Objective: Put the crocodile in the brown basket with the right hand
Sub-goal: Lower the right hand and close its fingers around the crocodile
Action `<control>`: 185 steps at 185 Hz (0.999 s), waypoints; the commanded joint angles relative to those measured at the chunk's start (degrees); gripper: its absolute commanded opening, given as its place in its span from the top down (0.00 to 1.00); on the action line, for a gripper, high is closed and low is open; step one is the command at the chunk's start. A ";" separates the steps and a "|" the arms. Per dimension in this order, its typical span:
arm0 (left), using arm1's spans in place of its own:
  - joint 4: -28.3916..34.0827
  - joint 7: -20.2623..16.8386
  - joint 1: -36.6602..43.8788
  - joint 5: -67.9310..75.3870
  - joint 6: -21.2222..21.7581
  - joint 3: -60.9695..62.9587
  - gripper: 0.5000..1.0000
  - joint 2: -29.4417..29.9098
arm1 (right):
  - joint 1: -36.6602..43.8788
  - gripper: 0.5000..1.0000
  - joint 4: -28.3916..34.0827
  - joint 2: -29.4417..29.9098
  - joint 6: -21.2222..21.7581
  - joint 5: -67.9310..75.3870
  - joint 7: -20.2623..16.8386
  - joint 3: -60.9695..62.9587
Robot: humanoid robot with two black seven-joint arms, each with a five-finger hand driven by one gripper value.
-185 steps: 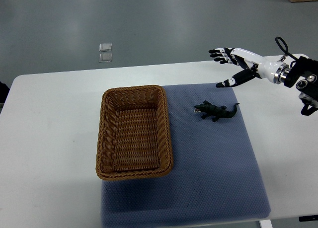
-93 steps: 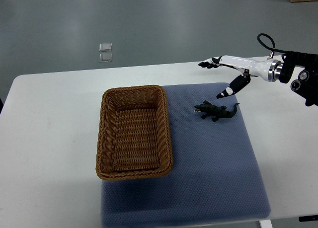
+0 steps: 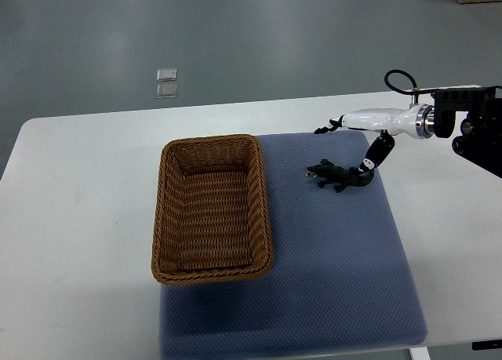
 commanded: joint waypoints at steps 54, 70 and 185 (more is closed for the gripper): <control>0.00 -0.01 -0.01 0.03 0.00 0.00 0.00 0.00 | 0.96 0.16 -0.01 0.36 -0.70 -1.12 -0.38 -4.95; 0.00 -0.01 -0.01 0.03 0.00 0.00 0.00 0.00 | 0.96 0.17 -0.19 0.45 -0.70 -1.21 -0.38 -5.22; 0.00 -0.01 -0.01 0.03 0.00 -0.09 0.00 0.00 | 1.22 0.27 -1.51 1.15 -3.77 -3.58 -2.40 -9.87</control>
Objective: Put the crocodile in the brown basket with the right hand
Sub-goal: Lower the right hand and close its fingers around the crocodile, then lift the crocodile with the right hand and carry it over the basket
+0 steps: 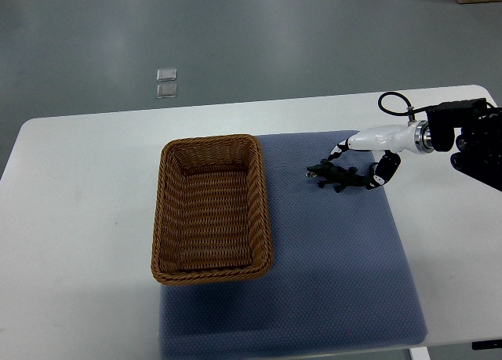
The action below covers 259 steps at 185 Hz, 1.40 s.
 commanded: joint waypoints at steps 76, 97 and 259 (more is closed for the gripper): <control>0.00 -0.02 -0.01 0.01 0.00 -0.09 0.00 0.00 | 1.37 0.27 -0.22 1.79 -0.18 0.10 -1.16 -0.68; 0.00 -0.02 -0.01 0.01 0.00 0.00 0.00 0.00 | 1.37 0.27 -0.84 2.23 0.00 0.10 -1.16 -0.77; 0.00 -0.02 -0.10 -0.08 0.00 0.09 0.00 0.00 | 1.20 0.56 -3.65 4.25 -0.61 -0.07 -2.04 -2.18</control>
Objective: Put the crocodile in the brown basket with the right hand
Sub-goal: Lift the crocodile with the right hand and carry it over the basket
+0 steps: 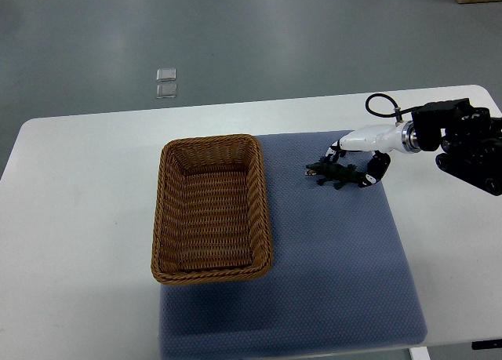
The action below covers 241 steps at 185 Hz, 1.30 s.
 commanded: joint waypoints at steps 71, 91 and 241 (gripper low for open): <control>0.00 -0.01 -0.09 0.00 0.00 -0.01 0.00 0.00 | 0.59 0.78 -0.18 -0.13 -0.59 0.26 0.52 0.96; 0.00 -0.01 -0.09 0.08 0.00 -0.01 0.00 0.00 | 2.78 0.78 -0.09 -1.01 -0.76 0.87 0.87 0.96; 0.00 -0.01 0.00 0.09 0.00 -0.01 0.00 0.00 | 15.53 0.77 8.26 2.59 -0.50 1.31 6.41 1.23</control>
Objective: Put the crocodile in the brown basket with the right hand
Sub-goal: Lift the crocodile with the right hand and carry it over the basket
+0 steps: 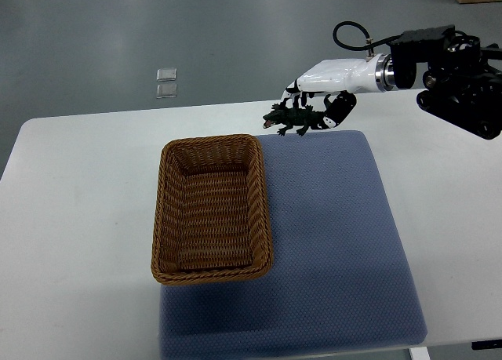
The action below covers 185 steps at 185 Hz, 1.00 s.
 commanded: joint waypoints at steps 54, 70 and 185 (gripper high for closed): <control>0.00 -0.01 0.02 -0.01 0.00 0.02 0.00 0.00 | 0.54 0.75 4.42 6.48 -2.01 -0.18 2.70 -0.09; 0.00 -0.01 -0.07 -0.01 0.00 0.02 0.00 0.00 | 0.46 0.75 4.42 8.23 -2.54 -0.18 2.70 -0.18; 0.00 -0.01 0.02 -0.01 0.00 -0.06 0.00 0.00 | -2.27 0.73 5.39 12.81 -3.33 -0.62 2.79 -0.79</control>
